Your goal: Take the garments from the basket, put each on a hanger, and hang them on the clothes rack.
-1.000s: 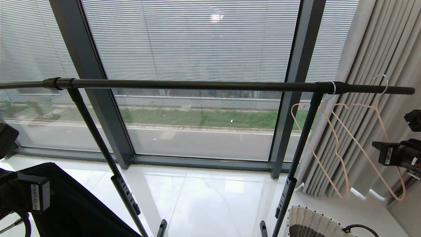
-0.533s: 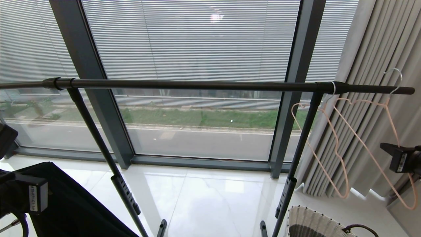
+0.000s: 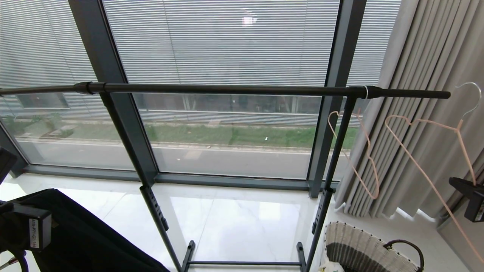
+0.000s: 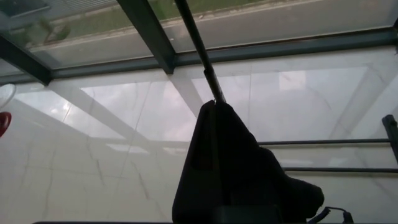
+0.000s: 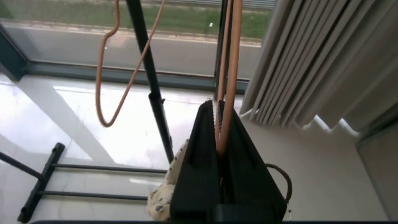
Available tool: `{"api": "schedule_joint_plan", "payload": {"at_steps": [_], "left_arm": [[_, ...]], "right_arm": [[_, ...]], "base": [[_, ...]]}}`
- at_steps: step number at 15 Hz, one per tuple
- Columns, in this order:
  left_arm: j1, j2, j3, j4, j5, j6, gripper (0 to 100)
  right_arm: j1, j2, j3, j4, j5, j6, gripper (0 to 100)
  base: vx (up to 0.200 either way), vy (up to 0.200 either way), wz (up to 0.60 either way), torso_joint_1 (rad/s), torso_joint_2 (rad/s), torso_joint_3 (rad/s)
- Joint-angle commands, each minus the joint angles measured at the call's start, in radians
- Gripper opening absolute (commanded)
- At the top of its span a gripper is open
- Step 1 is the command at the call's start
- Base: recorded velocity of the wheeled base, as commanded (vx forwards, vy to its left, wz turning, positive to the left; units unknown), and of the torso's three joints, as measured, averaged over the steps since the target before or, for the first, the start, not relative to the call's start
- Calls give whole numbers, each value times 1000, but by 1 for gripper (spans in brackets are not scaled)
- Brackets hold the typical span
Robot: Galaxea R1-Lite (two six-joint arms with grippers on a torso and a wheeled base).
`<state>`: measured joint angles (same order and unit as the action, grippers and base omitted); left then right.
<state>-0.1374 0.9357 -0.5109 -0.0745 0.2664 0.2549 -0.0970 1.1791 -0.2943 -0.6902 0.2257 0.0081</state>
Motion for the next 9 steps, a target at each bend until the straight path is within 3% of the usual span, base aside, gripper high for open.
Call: {"api": "schedule_joint_plan", "payload": {"at_steps": [1,8,9], "left_arm": [[-1,2,0,-1,1,0,0],[-2,2,3,-1,1,1,0],[-1,2,6,-1,-3,3,0]], "right_arm": [[16,-46,6,15,0,0,0],[88,-67,-20,41,0,-2,0],[112,-70,-31,41,0,-2,0]], "base": [[-200,0,0,7,2,7],[-200,0,0,5,-1,4],[0,0,0,0,0,0]]}}
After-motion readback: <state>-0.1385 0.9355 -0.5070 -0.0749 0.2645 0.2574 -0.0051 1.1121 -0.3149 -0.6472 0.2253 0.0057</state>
